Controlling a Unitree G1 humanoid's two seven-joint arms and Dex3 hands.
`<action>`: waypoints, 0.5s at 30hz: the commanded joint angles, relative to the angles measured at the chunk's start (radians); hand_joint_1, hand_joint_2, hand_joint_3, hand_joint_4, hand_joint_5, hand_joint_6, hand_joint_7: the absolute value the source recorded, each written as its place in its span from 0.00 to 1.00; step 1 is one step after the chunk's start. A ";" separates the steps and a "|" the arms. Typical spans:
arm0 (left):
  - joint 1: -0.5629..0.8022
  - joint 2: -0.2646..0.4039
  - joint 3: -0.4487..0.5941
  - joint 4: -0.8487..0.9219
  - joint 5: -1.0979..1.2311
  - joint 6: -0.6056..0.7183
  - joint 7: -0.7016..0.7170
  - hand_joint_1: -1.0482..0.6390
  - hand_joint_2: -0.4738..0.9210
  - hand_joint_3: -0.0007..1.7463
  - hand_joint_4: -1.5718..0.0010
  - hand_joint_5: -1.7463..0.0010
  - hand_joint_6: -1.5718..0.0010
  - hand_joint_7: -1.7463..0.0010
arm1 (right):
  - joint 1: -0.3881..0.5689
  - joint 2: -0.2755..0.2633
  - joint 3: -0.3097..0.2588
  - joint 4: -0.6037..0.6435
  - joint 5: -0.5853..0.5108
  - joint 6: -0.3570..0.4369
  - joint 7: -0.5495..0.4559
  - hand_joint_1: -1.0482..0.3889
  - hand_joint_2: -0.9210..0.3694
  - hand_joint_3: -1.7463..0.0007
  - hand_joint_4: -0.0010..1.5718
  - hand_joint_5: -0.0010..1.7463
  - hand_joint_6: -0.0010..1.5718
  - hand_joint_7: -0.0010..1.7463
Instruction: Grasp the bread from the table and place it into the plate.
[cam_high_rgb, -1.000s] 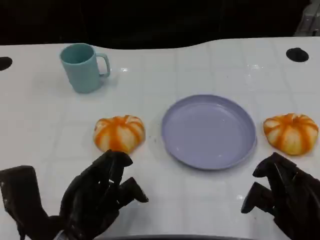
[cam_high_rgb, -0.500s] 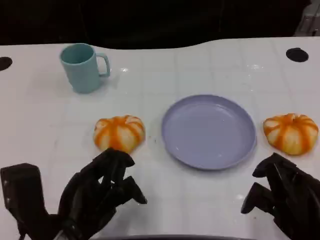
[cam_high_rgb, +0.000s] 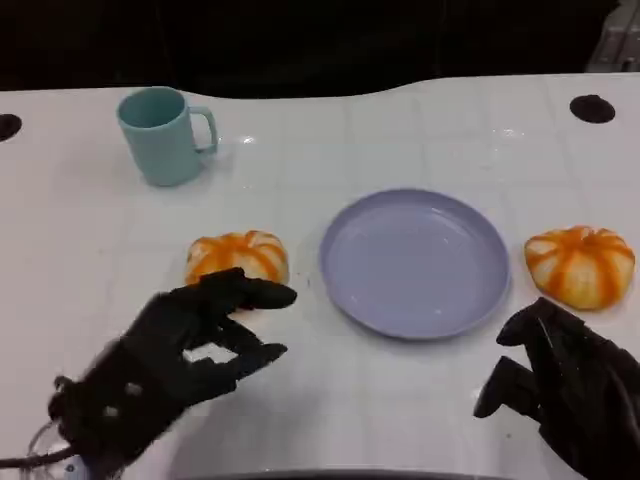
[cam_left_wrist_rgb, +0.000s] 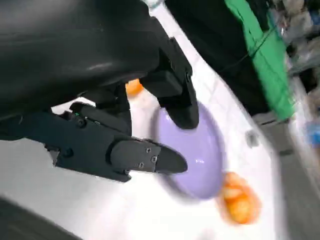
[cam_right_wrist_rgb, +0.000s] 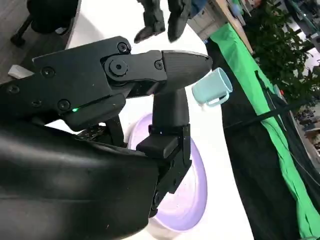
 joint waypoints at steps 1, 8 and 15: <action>-0.077 0.122 -0.047 -0.046 0.243 -0.002 0.029 0.30 1.00 0.06 0.86 0.59 0.69 0.96 | -0.013 -0.001 -0.002 0.010 -0.009 -0.009 -0.006 0.40 0.00 0.81 0.43 1.00 0.33 0.92; -0.160 0.160 -0.121 -0.082 0.556 0.075 0.037 0.30 0.99 0.01 0.87 0.77 0.74 1.00 | -0.018 -0.002 -0.005 0.010 -0.011 -0.002 -0.012 0.40 0.00 0.81 0.44 1.00 0.34 0.94; -0.232 0.154 -0.184 -0.045 0.700 0.096 0.010 0.31 0.95 0.00 0.95 0.81 0.80 1.00 | -0.015 -0.002 -0.015 0.014 -0.001 -0.004 -0.003 0.40 0.00 0.81 0.44 1.00 0.34 0.94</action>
